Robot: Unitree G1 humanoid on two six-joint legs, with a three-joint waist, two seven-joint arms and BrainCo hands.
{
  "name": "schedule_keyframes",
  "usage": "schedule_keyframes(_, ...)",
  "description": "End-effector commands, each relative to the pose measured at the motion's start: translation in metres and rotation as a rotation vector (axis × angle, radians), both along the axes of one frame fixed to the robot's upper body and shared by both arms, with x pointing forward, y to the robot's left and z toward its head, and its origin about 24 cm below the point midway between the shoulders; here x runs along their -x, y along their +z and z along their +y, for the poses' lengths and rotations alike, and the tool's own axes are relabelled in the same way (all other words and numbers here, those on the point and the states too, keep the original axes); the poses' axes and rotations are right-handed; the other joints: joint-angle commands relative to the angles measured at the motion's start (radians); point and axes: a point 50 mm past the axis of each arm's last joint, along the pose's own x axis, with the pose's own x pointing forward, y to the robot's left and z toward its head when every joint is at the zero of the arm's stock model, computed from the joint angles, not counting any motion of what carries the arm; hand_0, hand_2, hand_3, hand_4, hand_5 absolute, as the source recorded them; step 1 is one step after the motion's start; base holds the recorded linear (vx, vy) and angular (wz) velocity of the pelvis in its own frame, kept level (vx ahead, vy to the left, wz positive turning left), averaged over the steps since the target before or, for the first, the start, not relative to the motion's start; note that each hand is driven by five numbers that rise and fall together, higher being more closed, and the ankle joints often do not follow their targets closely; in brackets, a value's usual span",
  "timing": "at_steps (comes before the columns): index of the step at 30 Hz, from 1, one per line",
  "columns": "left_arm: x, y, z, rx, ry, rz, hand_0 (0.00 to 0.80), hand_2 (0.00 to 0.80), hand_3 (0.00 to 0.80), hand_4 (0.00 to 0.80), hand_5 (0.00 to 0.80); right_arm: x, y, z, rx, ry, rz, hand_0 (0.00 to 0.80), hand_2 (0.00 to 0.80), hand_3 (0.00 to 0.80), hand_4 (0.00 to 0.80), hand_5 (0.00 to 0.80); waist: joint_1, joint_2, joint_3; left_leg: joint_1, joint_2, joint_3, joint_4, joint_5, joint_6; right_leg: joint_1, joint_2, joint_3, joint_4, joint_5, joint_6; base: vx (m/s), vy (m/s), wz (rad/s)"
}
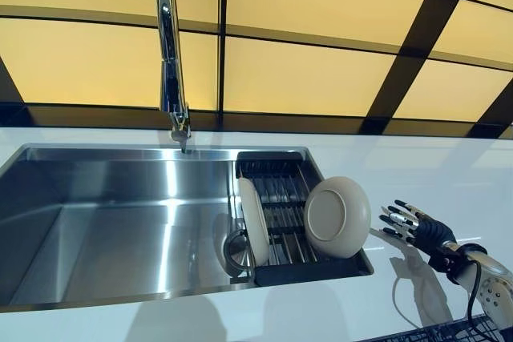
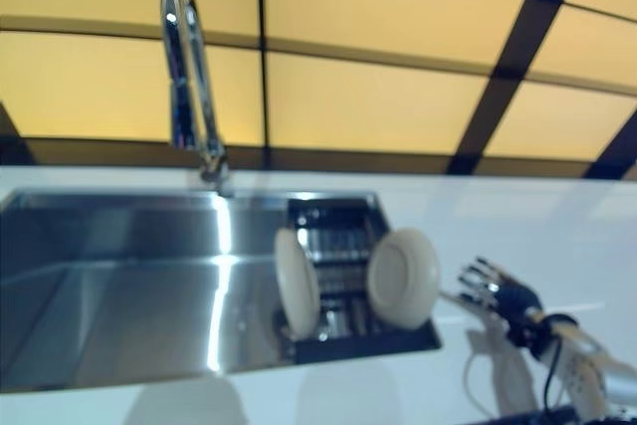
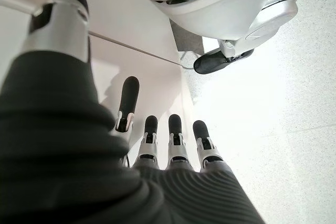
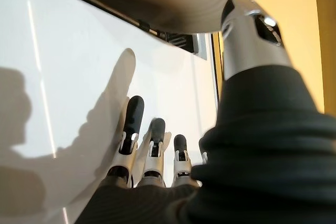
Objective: Take plates into dishwasher
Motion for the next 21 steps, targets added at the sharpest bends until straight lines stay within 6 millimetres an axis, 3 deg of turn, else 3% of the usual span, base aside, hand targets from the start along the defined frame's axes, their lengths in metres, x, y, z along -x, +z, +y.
schedule_keyframes(1, -0.052, 0.011, 0.000, -0.009, -0.017, -0.152, 0.000, 0.000, 0.000, 0.000, 0.000, -0.005, 0.006, 0.031, -0.017, 0.136, -0.031, 0.000, 0.000, 0.000, 0.000, 0.000, -0.010, -0.012, 0.017, -0.044, -0.019, 0.002, 0.017, 0.011, 0.050, 0.075, -0.050, -0.030, 0.029, -0.035, 0.090, 0.000, 0.000, 0.00)
schedule_keyframes(6, -0.052, 0.012, -0.001, -0.007, -0.021, -0.155, 0.000, 0.000, 0.000, 0.000, 0.000, -0.002, 0.002, 0.046, 0.001, 0.185, -0.034, 0.000, 0.000, 0.000, 0.000, 0.000, -0.012, -0.011, 0.019, -0.043, -0.021, 0.004, 0.017, 0.009, 0.054, 0.072, -0.051, -0.028, 0.030, -0.034, 0.093, 0.000, 0.000, 0.00)
schedule_keyframes(21, -0.056, 0.012, -0.002, -0.007, -0.034, -0.150, 0.000, 0.000, 0.000, 0.000, 0.000, -0.003, 0.007, 0.054, 0.040, 0.200, -0.060, 0.000, 0.000, 0.000, 0.000, 0.000, -0.006, -0.010, 0.015, -0.045, -0.024, 0.006, 0.017, 0.008, 0.054, 0.069, -0.054, -0.032, 0.028, -0.030, 0.095, 0.000, 0.000, 0.00)
